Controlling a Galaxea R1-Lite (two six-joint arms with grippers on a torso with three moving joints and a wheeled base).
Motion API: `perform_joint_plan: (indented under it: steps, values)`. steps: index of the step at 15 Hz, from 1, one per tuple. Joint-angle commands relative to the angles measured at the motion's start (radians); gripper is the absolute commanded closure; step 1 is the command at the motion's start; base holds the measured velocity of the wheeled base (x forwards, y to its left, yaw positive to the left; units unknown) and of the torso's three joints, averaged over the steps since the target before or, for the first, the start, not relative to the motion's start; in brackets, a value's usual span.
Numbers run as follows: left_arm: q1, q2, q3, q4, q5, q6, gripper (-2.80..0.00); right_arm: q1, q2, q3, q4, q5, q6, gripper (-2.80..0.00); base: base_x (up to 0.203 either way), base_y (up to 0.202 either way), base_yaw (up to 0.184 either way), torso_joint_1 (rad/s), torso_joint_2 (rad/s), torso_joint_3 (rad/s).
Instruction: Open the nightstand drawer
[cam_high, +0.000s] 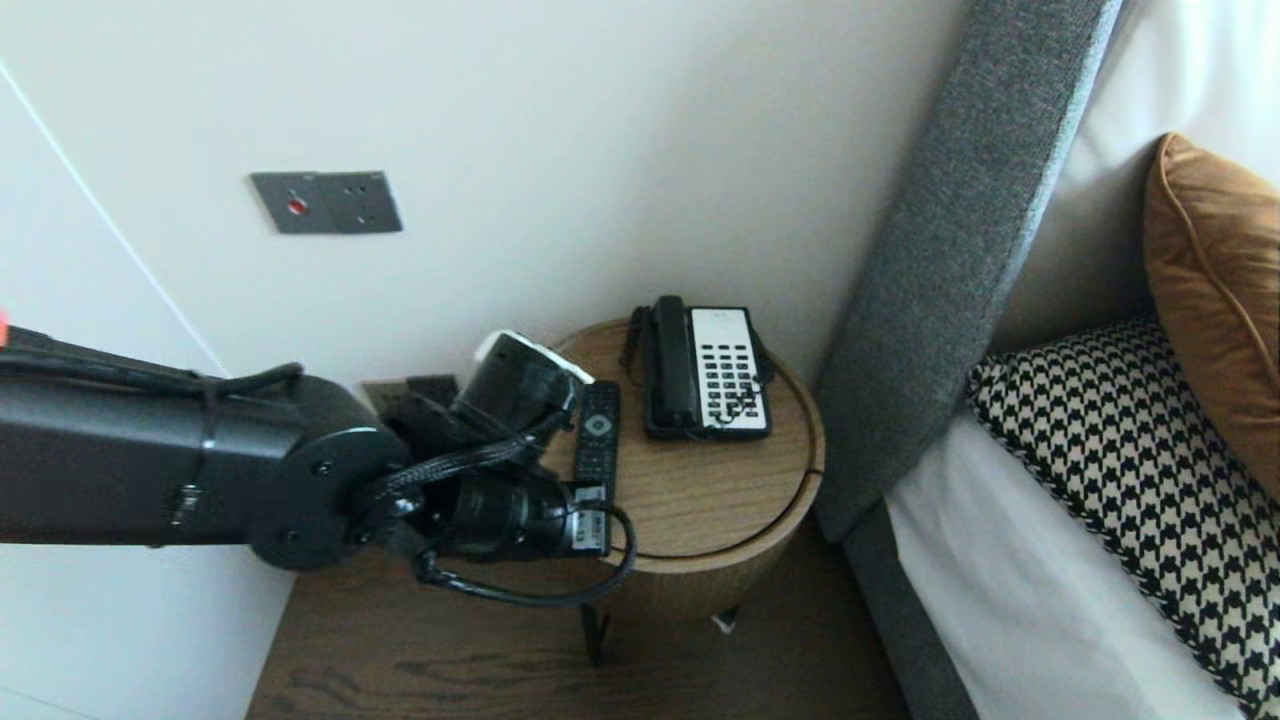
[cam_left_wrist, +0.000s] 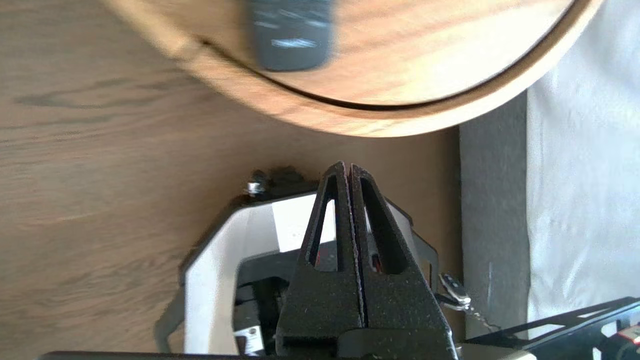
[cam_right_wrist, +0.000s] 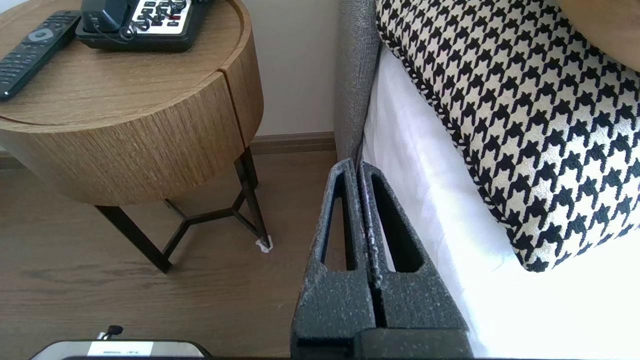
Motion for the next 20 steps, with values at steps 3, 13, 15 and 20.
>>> perform_joint_plan:
  steps: [3, 13, 15, 20]
  values:
    - [-0.043, 0.153, -0.087, -0.012, 0.025, -0.033, 0.00, 0.000, -0.003, 0.000, 0.000, 0.000, -0.001, 0.00, 0.000, 0.000, 0.000, 0.000, 0.00, 0.000]
    - [-0.057, 0.266, -0.138, -0.086, 0.122, -0.066, 0.00, 0.000, -0.001, 0.000, 0.000, 0.000, -0.001, 0.00, 0.000, 0.000, 0.000, 0.000, 0.00, 0.000]
    - [-0.057, 0.275, -0.148, -0.087, 0.118, -0.067, 0.00, 0.000, -0.002, 0.000, 0.000, 0.000, -0.001, 0.00, 0.000, 0.000, 0.000, 0.000, 0.00, 0.000]
    - [-0.058, 0.286, -0.145, -0.087, 0.114, -0.070, 0.00, 0.000, -0.002, 0.000, 0.000, 0.000, -0.001, 0.00, 0.000, 0.000, 0.000, 0.000, 0.00, 0.000]
